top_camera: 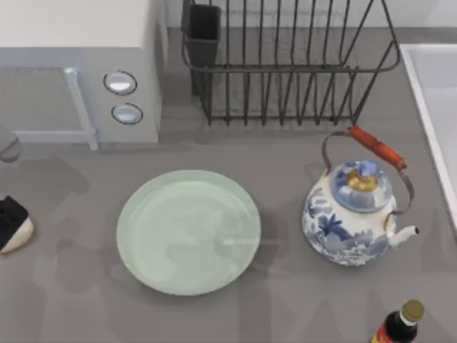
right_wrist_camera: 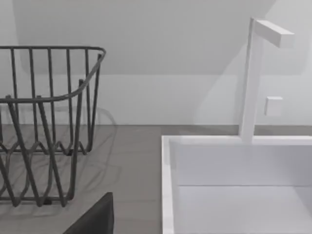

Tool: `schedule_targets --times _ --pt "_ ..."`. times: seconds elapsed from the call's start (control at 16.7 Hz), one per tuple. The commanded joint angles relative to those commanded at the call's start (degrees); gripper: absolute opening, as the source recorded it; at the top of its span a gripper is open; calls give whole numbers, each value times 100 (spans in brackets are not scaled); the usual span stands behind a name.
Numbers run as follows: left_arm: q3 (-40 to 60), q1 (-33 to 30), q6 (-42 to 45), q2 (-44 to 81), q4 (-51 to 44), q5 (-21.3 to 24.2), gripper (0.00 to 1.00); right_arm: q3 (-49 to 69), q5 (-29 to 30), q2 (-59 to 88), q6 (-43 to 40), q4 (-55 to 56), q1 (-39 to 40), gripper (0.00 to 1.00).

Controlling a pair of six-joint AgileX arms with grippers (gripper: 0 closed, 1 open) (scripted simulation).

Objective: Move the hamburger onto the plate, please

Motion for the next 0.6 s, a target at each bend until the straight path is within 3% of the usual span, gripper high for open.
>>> schedule_targets --times 0.3,0.6 --pt "1500 84 1330 2250 -1231 2 100 0 0 0 0 0 0 100" --pt "2397 133 2065 3434 -1857 12 100 0 0 0 0 0 0 100"
